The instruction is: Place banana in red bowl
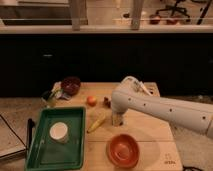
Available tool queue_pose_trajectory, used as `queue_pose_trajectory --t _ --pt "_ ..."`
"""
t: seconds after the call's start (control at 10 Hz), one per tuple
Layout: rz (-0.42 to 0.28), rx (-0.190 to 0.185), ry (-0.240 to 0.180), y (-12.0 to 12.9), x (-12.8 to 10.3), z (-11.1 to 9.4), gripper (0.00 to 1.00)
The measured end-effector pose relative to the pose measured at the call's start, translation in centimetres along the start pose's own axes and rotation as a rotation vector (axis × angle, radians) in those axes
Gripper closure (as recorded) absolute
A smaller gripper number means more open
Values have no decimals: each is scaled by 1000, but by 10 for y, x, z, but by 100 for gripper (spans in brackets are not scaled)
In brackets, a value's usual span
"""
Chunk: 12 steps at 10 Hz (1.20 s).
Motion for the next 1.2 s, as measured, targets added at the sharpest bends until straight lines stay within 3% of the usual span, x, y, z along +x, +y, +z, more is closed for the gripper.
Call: queue_pose_trajectory --t 0.5,1.2 --pt "5 -22 -62 5 -27 19 20" --pt "-11 -60 -81 8 -50 36 20"
